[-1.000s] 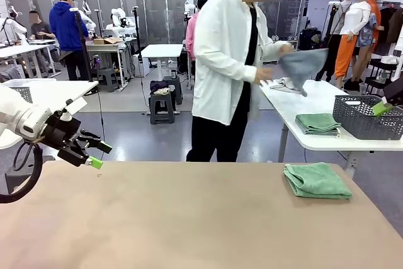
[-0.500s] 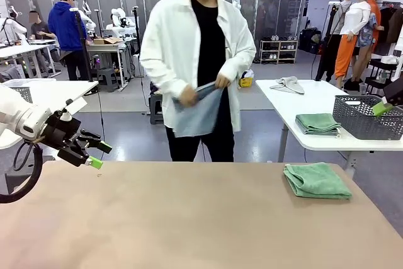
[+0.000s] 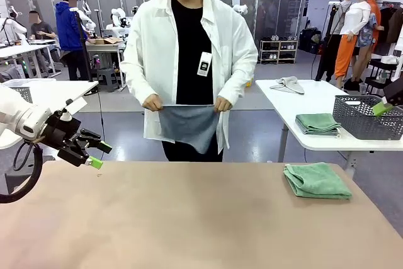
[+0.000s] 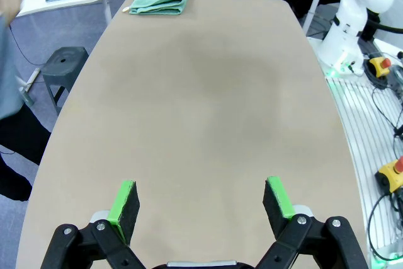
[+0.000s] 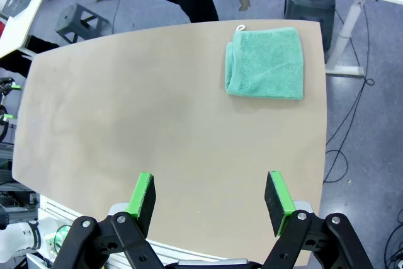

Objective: Fold the towels and place them in the basket.
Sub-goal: When a person lays out a Towel with hook on the table, fold it in half twice.

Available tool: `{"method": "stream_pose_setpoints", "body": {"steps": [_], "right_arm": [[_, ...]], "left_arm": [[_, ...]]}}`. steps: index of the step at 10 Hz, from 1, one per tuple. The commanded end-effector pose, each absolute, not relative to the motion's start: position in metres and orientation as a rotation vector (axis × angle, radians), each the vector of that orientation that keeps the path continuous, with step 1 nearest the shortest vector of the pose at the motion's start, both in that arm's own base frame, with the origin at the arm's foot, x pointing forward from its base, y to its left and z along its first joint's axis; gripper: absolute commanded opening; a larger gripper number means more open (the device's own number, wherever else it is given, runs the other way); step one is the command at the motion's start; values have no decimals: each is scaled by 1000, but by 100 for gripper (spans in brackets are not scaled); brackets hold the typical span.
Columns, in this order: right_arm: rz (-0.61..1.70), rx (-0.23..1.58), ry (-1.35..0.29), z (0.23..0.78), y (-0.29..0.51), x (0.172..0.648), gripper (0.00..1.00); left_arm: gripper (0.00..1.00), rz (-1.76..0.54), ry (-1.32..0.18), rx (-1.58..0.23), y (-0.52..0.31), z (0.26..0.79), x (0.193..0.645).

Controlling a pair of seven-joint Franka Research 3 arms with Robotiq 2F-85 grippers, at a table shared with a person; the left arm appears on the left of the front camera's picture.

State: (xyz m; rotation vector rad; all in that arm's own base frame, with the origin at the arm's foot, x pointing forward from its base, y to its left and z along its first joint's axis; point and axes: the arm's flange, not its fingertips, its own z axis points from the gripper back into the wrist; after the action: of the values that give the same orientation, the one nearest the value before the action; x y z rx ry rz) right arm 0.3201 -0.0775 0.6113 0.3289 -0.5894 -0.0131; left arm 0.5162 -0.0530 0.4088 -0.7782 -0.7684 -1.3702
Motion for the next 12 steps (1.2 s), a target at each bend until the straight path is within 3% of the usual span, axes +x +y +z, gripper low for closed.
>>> {"method": "stream_pose_setpoints", "body": {"steps": [1,12], "right_arm": [[-37,325,-590,614,-76,321,87],[-37,325,-590,614,-76,321,87]], "left_arm": [[100,-1369,-771,-761,-55,409,515],[100,-1369,-771,-761,-55,409,515]]}}
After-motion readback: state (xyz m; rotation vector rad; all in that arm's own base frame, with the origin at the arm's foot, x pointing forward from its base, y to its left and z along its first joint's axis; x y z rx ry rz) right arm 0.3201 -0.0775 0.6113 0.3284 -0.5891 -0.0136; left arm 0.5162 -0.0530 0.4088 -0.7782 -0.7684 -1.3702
